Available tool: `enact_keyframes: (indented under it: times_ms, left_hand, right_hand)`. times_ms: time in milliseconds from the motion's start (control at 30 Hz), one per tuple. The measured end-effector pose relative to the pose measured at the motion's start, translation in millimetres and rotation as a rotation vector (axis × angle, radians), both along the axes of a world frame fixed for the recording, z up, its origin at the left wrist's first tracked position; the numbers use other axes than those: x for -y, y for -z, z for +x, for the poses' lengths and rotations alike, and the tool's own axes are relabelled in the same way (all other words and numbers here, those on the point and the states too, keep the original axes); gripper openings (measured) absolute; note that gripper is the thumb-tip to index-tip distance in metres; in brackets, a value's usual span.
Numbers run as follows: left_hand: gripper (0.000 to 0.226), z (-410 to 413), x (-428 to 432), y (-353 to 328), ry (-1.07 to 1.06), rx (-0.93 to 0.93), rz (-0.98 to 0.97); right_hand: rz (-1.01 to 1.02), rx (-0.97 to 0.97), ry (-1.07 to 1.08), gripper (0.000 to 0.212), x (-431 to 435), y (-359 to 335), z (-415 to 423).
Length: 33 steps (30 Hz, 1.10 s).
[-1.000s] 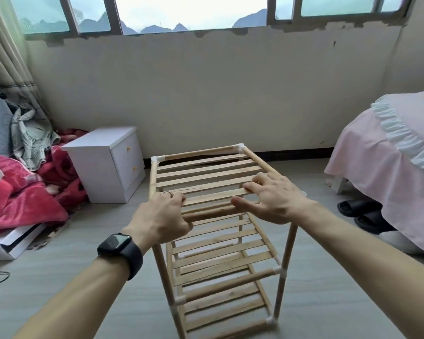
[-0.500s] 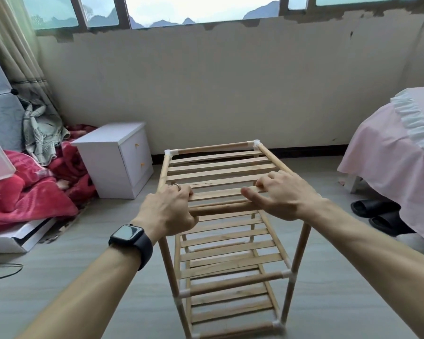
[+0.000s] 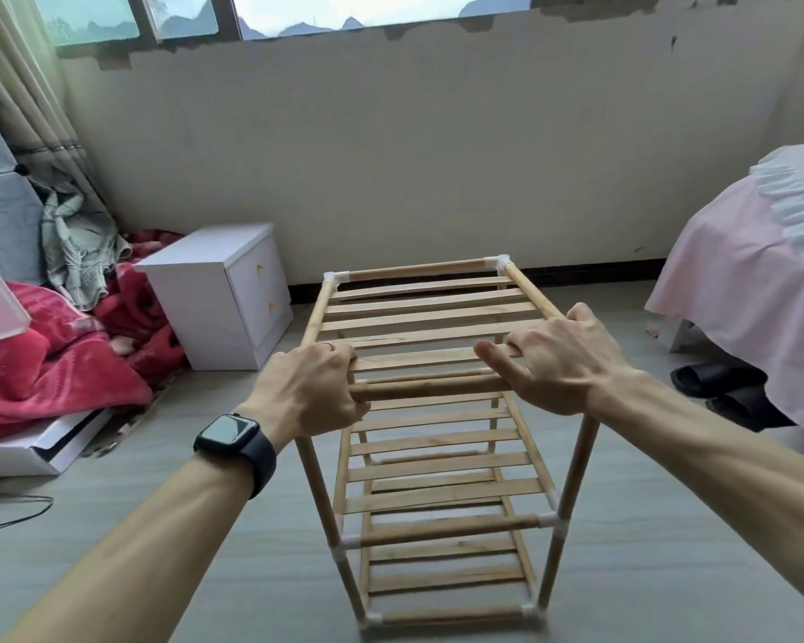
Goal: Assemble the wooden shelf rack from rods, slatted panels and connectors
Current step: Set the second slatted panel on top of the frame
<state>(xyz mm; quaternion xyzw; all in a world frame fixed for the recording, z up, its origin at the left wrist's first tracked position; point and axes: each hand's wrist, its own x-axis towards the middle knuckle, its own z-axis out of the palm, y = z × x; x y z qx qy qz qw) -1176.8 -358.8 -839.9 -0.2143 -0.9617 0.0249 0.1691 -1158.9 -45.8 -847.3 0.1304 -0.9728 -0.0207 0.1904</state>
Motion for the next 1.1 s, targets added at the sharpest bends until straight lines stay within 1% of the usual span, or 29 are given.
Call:
enact_keyframes:
  times_ms: [100, 167, 200, 233, 267, 300, 333, 367, 400, 433, 467, 500, 567, 600, 667, 733, 800, 867, 933, 1033, 1100]
  left_hand:
    - [0.046, -7.3, -2.7, -0.2, 0.000, -0.011, 0.005]
    - [0.052, -9.0, -4.5, -0.5, -0.012, 0.008, 0.024]
    - [0.056, -8.8, -2.9, 1.8, -0.003, 0.029, 0.051]
    - [0.062, -7.9, 1.0, 5.4, 0.022, 0.055, 0.096]
    - [0.069, -6.4, 6.7, 8.7, 0.062, 0.083, 0.166]
    - [0.077, -4.4, 13.0, 11.2, 0.107, 0.117, 0.273]
    - [0.083, -0.9, 17.7, 12.9, 0.149, 0.152, 0.434]
    - [0.086, 1.8, 21.0, 15.2, 0.164, 0.181, 0.654]
    - [0.087, 3.7, 21.8, 18.2, 0.144, 0.215, 0.913]
    - [0.087, 4.6, 20.1, 20.6, 0.089, 0.268, 1.164]
    - [0.088, 4.7, 16.3, 22.0, 0.008, 0.352, 1.370]
    - [0.086, 3.9, 11.5, 24.2, -0.064, 0.457, 1.526]
    - [0.070, -0.8, 5.6, 28.1, -0.076, 0.605, 1.749]
    - [0.059, -3.6, 4.5, 28.0, -0.054, 0.626, 1.812]
    - [0.040, -8.8, 4.8, 27.6, -0.031, 0.634, 1.860]
    - [0.031, -12.6, 7.4, 30.3, -0.055, 0.621, 1.858]
    - [0.023, -14.3, 8.3, 32.8, -0.083, 0.576, 1.851]
    - [0.022, -14.6, 5.3, 33.9, -0.096, 0.521, 1.863]
    - [0.022, -14.5, 0.5, 33.5, -0.124, 0.459, 1.880]
    - [0.025, -15.3, -6.4, 33.7, -0.152, 0.366, 1.922]
    - [0.030, -16.6, -8.9, 36.0, -0.164, 0.314, 1.926]
  right_hand:
    - [-0.021, 0.047, 0.039, 0.095, 1.4, -0.9, -3.2]
    - [-0.077, 0.107, 0.025, 0.090, -0.5, -3.8, -3.9]
    - [-0.126, 0.125, 0.007, 0.089, -2.5, -5.2, -2.6]
    - [-0.204, 0.102, -0.013, 0.087, -4.7, -5.4, -0.2]
    - [-0.329, 0.025, -0.024, 0.082, -7.7, -4.8, 2.4]
    - [-0.511, -0.068, -0.014, 0.073, -11.7, -3.3, 6.3]
    - [-0.754, -0.125, 0.011, 0.062, -16.8, -1.8, 10.4]
    - [-1.045, -0.123, 0.042, 0.057, -22.5, 0.3, 13.2]
    - [-1.352, -0.050, 0.059, 0.054, -27.9, 3.2, 16.0]
    - [-1.616, 0.069, 0.062, 0.052, -33.1, 7.3, 17.5]
    - [-1.798, 0.176, 0.055, 0.052, -37.3, 11.6, 19.3]
    - [-1.899, 0.250, 0.040, 0.052, -38.7, 15.1, 21.2]
    - [-1.944, 0.314, -0.009, 0.048, -35.1, 17.9, 21.6]
    - [-1.934, 0.319, -0.037, 0.046, -32.2, 18.0, 20.9]
    - [-1.927, 0.335, -0.075, 0.041, -28.0, 20.8, 19.1]
    - [-1.898, 0.314, -0.064, 0.039, -25.1, 27.5, 17.8]
    - [-1.854, 0.253, -0.045, 0.042, -22.4, 32.8, 15.4]
    - [-1.835, 0.209, -0.020, 0.051, -19.2, 33.2, 12.6]
    - [-1.834, 0.213, -0.022, 0.060, -21.2, 33.5, 10.1]
    - [-1.853, 0.291, -0.115, 0.061, -29.7, 34.7, 7.7]
    - [-1.836, 0.271, -0.107, 0.060, -30.2, 33.0, 5.8]
